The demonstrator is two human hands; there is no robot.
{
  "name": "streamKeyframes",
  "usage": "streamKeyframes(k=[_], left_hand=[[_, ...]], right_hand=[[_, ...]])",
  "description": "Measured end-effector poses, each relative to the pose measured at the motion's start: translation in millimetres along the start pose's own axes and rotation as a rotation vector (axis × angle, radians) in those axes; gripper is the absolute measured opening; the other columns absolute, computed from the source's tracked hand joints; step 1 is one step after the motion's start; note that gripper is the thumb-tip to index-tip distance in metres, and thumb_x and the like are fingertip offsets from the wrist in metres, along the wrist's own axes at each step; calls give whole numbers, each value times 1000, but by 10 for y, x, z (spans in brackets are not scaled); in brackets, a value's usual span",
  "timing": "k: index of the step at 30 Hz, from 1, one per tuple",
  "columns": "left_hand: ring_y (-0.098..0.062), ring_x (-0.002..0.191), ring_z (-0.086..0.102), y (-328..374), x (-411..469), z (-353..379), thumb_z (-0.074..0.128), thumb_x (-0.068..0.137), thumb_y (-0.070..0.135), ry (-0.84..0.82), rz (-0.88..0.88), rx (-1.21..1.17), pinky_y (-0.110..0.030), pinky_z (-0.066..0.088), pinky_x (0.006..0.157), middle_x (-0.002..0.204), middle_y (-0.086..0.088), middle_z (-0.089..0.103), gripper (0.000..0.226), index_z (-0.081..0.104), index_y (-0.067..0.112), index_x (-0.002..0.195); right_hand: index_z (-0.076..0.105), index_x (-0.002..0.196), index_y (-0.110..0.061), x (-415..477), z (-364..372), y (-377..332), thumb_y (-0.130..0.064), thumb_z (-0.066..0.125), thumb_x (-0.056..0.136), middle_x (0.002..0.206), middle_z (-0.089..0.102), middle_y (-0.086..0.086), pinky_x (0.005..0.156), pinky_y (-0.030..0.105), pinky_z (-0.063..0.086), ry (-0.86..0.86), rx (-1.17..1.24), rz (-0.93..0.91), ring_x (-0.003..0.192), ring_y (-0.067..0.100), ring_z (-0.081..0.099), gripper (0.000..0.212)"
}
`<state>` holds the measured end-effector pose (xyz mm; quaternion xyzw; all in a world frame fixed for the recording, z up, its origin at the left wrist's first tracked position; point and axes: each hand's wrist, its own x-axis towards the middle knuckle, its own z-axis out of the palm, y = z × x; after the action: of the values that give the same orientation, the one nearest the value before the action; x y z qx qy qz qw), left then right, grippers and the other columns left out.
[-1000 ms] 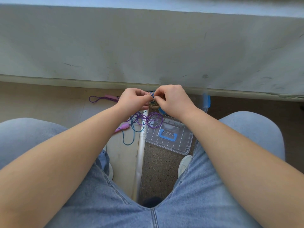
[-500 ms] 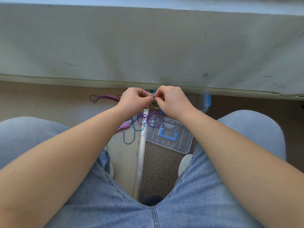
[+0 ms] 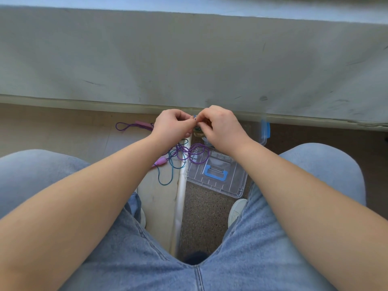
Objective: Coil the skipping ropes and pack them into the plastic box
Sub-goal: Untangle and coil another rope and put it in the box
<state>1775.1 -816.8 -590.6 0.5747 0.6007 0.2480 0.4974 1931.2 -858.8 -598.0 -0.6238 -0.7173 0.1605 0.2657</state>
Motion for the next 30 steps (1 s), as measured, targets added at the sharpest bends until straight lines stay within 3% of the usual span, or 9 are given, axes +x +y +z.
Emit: streamKeyframes(k=[2,6,9,15,22,25,30], left_hand=[[-11,56,62,-12,-12,9,74,82,24,3,-32,-26,-29,61,71,63,-2,68,12,72,12,81],[-15,62,62,-4,-10,7,73,84,17,3,-105,-125,-32,61,77,67,-8,65,18,71,1,92],[-16,64,62,10,-24,8,71,83,12,-18,-100,-121,-33,61,78,67,-7,65,12,71,2,90],[-13,61,62,74,-27,4,71,85,11,-26,-65,-150,-30,61,75,66,-5,64,6,70,5,87],[-13,63,61,26,-20,-13,76,84,13,-59,-55,-174,-28,61,75,71,-7,65,10,70,6,84],[-11,62,62,0,-31,-16,73,83,9,-51,-44,-127,-25,59,70,71,-5,66,4,70,7,82],[-13,64,65,-32,-21,-20,73,83,10,-52,-22,-70,-29,60,74,74,-3,68,2,71,9,81]], right_hand=[[73,97,-13,0,-11,5,-11,65,89,90,65,5,81,39,50,-20,3,-7,88,27,62,11],[74,96,-13,-6,5,-25,-9,65,88,88,62,0,81,36,50,-13,32,-9,86,25,63,13],[74,91,-15,-4,37,-38,-9,64,86,88,66,1,80,34,50,25,69,97,83,19,61,12],[72,84,-16,-7,10,-47,-10,66,83,82,66,-2,69,7,39,171,155,113,73,9,56,8],[78,91,-16,-17,26,-8,-6,68,85,84,66,-1,74,18,40,88,105,48,77,8,55,15],[80,92,-18,-5,13,-35,-10,68,86,81,59,-8,74,21,38,31,77,112,78,8,52,15],[81,92,-20,2,-13,-78,-13,69,86,78,59,-13,71,17,36,8,89,176,76,6,53,15]])
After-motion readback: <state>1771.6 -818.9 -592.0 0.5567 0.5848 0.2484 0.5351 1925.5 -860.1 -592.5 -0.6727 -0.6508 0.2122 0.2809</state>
